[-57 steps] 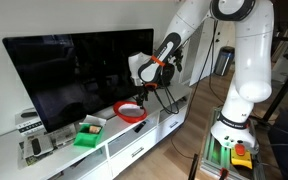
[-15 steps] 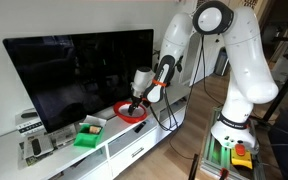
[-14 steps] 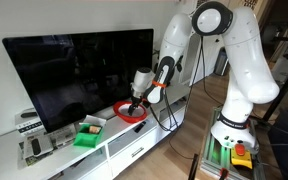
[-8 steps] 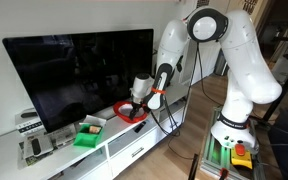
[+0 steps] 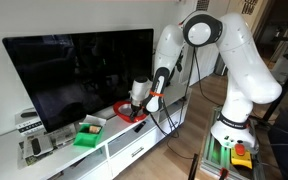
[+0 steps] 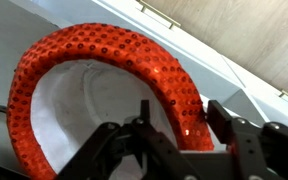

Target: Place the orange hat in the middle shelf of the television stand

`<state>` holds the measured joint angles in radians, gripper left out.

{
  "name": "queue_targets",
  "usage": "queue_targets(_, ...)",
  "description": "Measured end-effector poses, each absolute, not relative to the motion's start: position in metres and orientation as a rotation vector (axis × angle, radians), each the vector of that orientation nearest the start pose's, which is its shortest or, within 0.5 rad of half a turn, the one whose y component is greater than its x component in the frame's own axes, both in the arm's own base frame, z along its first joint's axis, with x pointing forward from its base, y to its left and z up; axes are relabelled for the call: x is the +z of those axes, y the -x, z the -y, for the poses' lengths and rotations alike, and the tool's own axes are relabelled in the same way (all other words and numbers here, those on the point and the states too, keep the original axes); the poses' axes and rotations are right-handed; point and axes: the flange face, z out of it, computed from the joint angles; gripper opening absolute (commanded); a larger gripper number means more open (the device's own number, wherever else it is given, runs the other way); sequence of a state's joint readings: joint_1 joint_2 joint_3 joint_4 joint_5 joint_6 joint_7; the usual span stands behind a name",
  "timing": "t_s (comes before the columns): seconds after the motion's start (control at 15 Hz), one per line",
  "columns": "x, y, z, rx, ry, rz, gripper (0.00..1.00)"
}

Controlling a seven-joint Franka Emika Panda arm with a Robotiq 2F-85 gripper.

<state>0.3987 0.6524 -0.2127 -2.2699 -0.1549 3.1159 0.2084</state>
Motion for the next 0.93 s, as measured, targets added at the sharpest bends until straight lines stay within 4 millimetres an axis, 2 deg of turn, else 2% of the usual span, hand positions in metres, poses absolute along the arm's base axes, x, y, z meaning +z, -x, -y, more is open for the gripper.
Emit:
queue_targets(0.27,0.092,-0.525,-0.095,-0.368,3.234,0.231,0.03)
queue_targets(0.33,0.092,-0.525,-0.094,-0.37,3.238,0.212,0.01)
queue_targets(0.67,0.102,-0.53,-0.091,-0.438,3.262,0.204,0.01)
queue_targets(0.93,0.12,-0.52,-0.09,-0.506,3.241,0.331,0.01)
